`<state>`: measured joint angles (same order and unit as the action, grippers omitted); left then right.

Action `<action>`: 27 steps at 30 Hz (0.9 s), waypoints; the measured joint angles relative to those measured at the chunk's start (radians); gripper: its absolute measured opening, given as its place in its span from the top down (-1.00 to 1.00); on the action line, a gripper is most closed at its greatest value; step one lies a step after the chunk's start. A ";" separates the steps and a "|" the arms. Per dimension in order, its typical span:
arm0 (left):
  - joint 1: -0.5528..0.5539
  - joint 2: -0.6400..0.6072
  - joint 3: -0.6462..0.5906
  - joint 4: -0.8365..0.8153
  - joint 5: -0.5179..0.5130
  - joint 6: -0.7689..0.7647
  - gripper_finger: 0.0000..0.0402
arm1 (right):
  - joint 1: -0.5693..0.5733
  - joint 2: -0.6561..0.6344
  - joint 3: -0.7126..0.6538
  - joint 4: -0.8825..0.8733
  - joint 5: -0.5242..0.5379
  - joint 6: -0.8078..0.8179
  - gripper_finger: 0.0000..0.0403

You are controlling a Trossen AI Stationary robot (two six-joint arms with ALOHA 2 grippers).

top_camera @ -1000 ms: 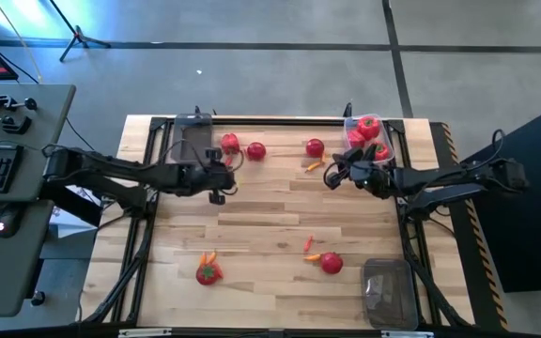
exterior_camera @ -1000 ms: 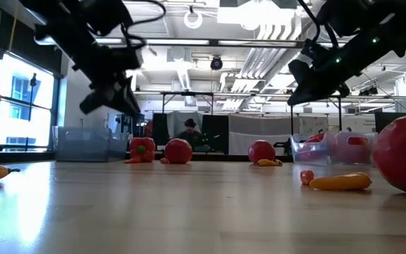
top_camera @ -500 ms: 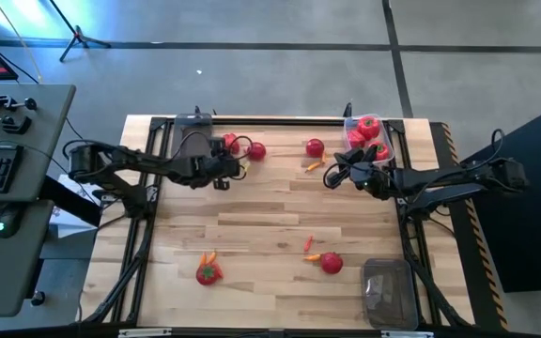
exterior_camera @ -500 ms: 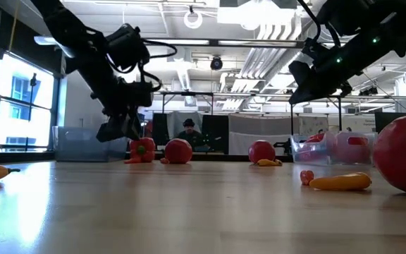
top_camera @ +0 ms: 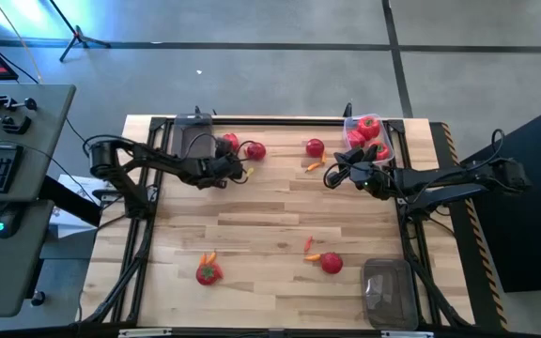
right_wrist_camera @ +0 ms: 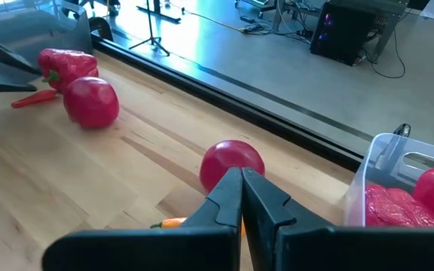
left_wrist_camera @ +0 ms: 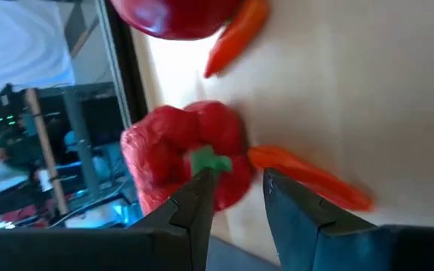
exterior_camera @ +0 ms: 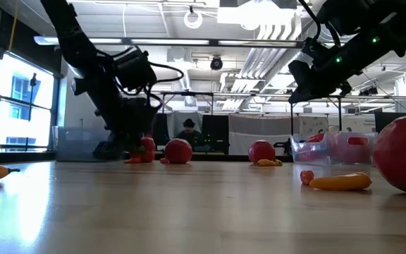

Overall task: Sort produce into baskets
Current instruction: Put the red bell pepper into the transparent bin

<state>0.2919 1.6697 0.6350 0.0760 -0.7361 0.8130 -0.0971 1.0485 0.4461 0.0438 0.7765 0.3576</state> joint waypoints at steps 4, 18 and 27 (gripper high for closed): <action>0.005 0.033 0.000 0.062 -0.025 0.011 0.54 | 0.000 0.000 0.000 0.000 0.000 0.000 1.00; 0.094 0.051 0.000 0.158 -0.003 0.007 0.96 | 0.000 0.000 0.000 0.013 0.002 0.000 1.00; 0.100 0.028 0.000 0.154 0.052 -0.052 0.99 | 0.000 0.000 0.000 0.013 -0.055 -0.014 1.00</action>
<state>0.3916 1.6980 0.6353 0.2305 -0.6840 0.7610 -0.0975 1.0485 0.4458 0.0566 0.7218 0.3437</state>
